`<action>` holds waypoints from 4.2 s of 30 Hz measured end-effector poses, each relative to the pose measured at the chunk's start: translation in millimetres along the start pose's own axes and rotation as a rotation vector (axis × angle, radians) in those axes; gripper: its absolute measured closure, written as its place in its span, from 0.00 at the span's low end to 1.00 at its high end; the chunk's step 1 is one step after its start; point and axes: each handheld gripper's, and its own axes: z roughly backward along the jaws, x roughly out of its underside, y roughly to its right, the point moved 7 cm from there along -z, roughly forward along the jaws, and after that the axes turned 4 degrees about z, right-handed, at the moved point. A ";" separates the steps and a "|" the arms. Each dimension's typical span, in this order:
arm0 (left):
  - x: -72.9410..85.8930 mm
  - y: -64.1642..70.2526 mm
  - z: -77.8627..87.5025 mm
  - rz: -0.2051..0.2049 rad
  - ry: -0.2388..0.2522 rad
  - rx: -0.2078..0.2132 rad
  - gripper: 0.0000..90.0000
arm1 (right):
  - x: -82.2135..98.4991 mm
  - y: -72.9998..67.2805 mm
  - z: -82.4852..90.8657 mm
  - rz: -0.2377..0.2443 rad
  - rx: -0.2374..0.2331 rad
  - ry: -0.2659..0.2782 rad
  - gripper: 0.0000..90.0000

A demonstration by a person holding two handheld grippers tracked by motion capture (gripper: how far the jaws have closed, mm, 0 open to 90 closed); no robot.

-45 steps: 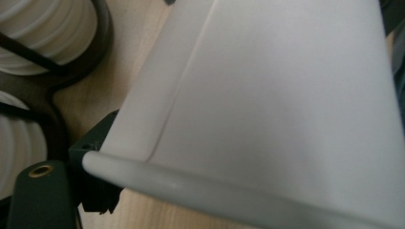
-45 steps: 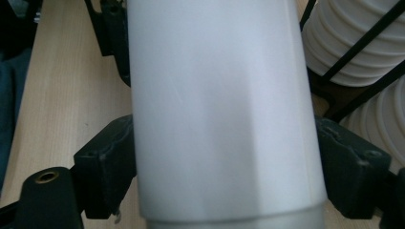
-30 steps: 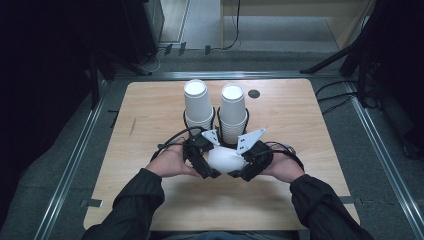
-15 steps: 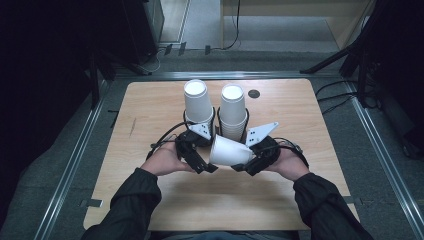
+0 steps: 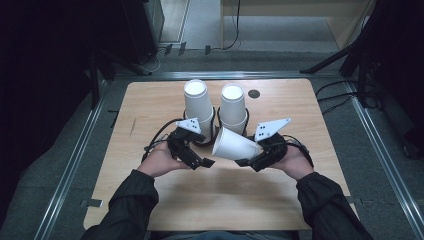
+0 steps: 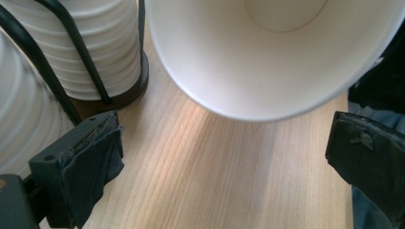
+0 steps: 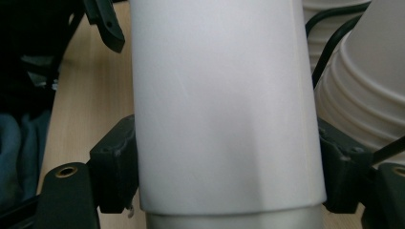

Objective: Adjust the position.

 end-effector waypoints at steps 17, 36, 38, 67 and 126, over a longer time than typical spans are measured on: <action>-14.4 20.5 -5.5 0.022 0.088 0.086 0.00 | -14.4 -8.8 -4.2 0.027 -0.034 0.097 0.26; -25.4 25.9 4.8 0.042 0.185 0.163 0.11 | -18.6 -18.5 -11.2 0.075 -0.053 0.100 0.26; -26.5 25.6 7.9 0.062 0.198 0.189 0.14 | -19.9 -19.2 -9.8 0.070 -0.054 0.112 0.26; -19.4 8.4 27.5 0.013 0.098 0.038 0.20 | 3.0 -8.6 -6.0 -0.078 -0.047 -0.006 0.16; -17.9 24.5 -20.8 -0.092 -0.177 -0.031 0.09 | 13.3 -16.7 -40.6 -0.001 -0.084 -0.089 0.26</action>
